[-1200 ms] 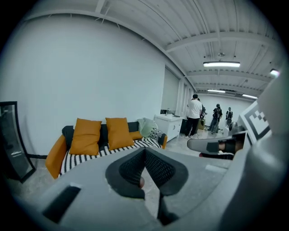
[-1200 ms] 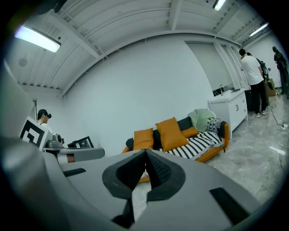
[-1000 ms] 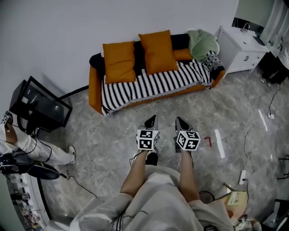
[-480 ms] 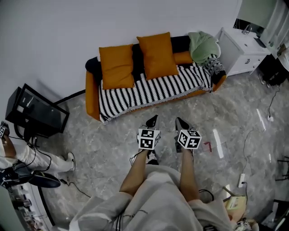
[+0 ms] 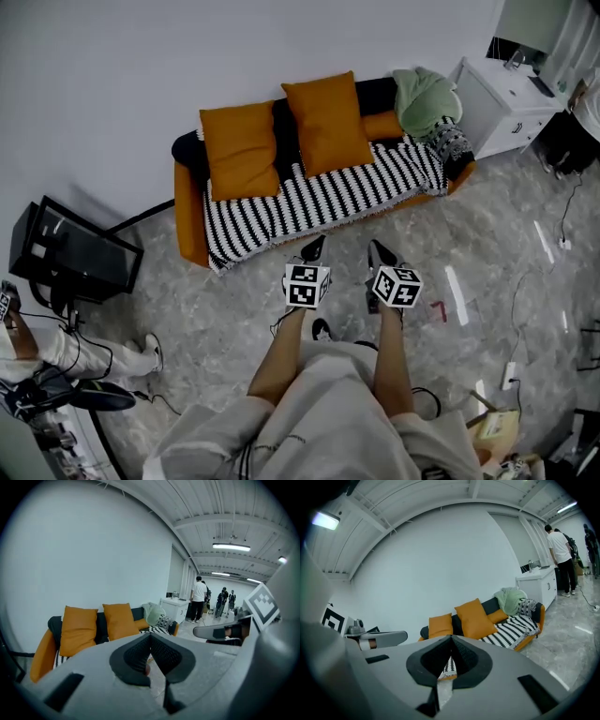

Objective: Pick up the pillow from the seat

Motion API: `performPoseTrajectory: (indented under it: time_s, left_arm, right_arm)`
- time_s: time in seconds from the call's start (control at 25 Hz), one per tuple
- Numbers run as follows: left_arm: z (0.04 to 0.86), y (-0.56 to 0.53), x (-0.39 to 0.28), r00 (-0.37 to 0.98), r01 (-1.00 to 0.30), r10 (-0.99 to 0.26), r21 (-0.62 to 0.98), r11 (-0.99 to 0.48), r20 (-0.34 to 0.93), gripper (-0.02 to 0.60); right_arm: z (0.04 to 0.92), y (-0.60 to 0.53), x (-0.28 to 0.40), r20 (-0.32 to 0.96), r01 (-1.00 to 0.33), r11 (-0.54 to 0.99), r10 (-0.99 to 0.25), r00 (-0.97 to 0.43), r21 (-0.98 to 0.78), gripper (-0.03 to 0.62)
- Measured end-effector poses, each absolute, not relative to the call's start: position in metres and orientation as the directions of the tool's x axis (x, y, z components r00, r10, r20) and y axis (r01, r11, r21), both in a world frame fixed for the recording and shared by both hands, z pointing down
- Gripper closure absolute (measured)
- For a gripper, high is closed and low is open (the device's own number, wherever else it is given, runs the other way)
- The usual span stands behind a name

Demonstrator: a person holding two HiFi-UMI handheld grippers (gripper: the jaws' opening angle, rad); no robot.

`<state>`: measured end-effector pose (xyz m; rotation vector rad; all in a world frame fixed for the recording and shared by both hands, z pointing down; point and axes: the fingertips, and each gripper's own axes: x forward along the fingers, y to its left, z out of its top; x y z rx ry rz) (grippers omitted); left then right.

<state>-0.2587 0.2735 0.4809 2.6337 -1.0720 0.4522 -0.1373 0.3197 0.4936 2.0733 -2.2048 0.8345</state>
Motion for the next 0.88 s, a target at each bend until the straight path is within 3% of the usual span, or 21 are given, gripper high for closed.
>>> performPoseTrajectory:
  time_s: [0.48,0.88]
  left_arm:
    - [0.516,0.242,-0.251,0.656,-0.730,-0.612,0.165,-0.664,0.443,0.574]
    - [0.511,0.193,-0.216,0.613,-0.768,-0.656,0.135,-0.626,0.440,0.572]
  right_arm:
    - [0.526,0.317,-0.099,0.418,-0.895,-0.114,-0.904,-0.086,-0.432,0.586]
    - [0.526,0.241,-0.071,0.422,-0.911,-0.007,-0.888,-0.184,-0.412,0.586]
